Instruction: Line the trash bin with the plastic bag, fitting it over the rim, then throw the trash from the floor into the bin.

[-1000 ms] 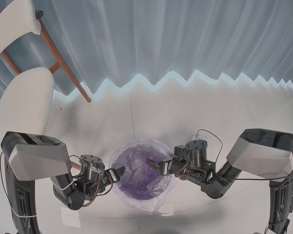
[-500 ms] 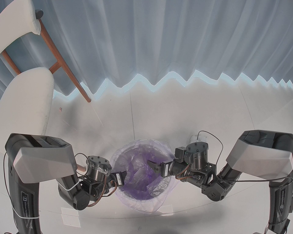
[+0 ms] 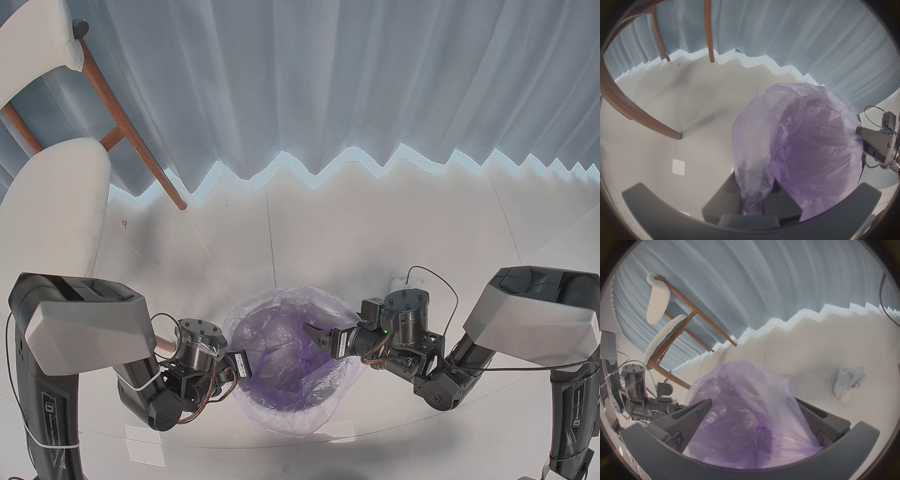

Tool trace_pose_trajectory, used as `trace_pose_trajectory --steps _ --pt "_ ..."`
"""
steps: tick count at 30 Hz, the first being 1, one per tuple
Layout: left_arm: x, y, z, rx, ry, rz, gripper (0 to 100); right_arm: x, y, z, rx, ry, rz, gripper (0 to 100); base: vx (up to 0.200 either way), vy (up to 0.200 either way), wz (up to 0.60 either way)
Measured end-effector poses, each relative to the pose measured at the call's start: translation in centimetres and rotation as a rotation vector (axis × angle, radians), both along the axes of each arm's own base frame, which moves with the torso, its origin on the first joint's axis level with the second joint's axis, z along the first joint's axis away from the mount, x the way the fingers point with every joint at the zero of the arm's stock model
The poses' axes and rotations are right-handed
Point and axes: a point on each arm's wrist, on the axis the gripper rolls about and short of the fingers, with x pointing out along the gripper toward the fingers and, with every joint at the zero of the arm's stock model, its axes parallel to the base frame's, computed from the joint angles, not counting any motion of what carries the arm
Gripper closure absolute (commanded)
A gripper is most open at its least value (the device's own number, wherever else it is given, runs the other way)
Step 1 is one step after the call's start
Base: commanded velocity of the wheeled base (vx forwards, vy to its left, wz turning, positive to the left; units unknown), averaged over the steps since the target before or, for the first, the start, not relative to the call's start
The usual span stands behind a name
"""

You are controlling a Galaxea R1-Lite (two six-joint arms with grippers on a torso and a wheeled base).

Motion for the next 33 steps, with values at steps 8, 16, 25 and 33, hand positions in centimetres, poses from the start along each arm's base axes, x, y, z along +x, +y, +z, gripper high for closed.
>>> trace_pose_trajectory --steps 8,16,25,33 --pt "-0.3 0.4 0.3 0.002 0.0 0.014 100 1.7 -2.9 0.2 0.025 -0.004 -0.087 0 0.0 0.0 0.0" --pt "-0.6 0.5 0.3 -0.01 0.01 0.026 100 2.2 -4.4 0.7 0.13 0.005 -0.15 0 0.0 0.0 0.0" --pt "-1.0 0.7 0.3 -0.015 0.02 0.032 100 2.3 -6.6 1.1 0.163 -0.001 -0.162 0 0.0 0.0 0.0" --pt "-1.1 0.7 0.4 -0.015 0.02 0.046 100 2.4 -8.2 1.5 0.17 -0.005 -0.182 0 0.0 0.0 0.0"
